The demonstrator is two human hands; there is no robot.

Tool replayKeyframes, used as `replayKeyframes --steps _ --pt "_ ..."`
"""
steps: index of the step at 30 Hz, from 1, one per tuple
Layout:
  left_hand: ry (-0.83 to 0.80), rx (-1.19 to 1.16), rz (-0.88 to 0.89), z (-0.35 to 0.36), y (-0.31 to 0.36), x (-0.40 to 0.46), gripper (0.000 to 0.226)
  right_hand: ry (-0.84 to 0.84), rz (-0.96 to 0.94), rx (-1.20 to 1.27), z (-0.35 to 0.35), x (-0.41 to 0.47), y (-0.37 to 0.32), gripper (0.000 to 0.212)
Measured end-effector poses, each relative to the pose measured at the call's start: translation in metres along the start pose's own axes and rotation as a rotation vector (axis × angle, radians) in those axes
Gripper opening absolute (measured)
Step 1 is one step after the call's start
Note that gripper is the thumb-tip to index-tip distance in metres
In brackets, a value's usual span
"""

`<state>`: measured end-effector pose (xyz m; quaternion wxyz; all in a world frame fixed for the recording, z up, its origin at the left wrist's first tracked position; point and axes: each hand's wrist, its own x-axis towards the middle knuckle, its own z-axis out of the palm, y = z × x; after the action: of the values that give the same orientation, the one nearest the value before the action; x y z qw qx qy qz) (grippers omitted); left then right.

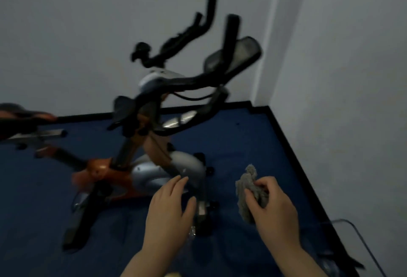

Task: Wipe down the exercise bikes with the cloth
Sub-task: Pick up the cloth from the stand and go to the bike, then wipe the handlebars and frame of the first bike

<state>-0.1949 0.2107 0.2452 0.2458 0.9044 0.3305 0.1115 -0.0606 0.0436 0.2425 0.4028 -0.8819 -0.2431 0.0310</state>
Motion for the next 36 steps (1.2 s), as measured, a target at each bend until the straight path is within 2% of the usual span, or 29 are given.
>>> replayKeyframes --steps 4,7,12,17,23,29,33,36 --pt "0.118 -0.03 -0.092 -0.042 -0.044 -0.01 0.051 -0.122 -0.132 0.034 0.043 -0.001 -0.055 0.021" --pt "0.165 -0.06 -0.105 -0.065 -0.076 -0.011 0.051 -0.139 -0.185 0.059 0.072 -0.007 -0.092 0.02" --pt "0.15 -0.073 -0.063 -0.109 -0.129 -0.005 0.052 -0.105 -0.168 0.114 0.116 -0.018 -0.15 0.018" --pt "0.117 -0.083 0.034 -0.152 -0.174 0.02 0.052 0.026 -0.079 0.216 0.142 -0.017 -0.194 0.026" --pt "0.073 -0.145 0.164 -0.176 -0.184 0.068 0.052 0.171 -0.104 0.193 0.142 0.004 -0.229 0.025" --pt "0.103 -0.175 0.29 -0.191 -0.171 0.137 0.05 0.31 -0.247 0.139 0.133 0.068 -0.27 0.023" --pt "0.083 -0.164 0.321 -0.192 -0.167 0.176 0.049 0.271 -0.319 -0.01 0.149 0.12 -0.285 0.021" --pt "0.044 -0.191 0.337 -0.186 -0.167 0.199 0.05 0.149 -0.331 -0.166 0.171 0.143 -0.281 0.02"
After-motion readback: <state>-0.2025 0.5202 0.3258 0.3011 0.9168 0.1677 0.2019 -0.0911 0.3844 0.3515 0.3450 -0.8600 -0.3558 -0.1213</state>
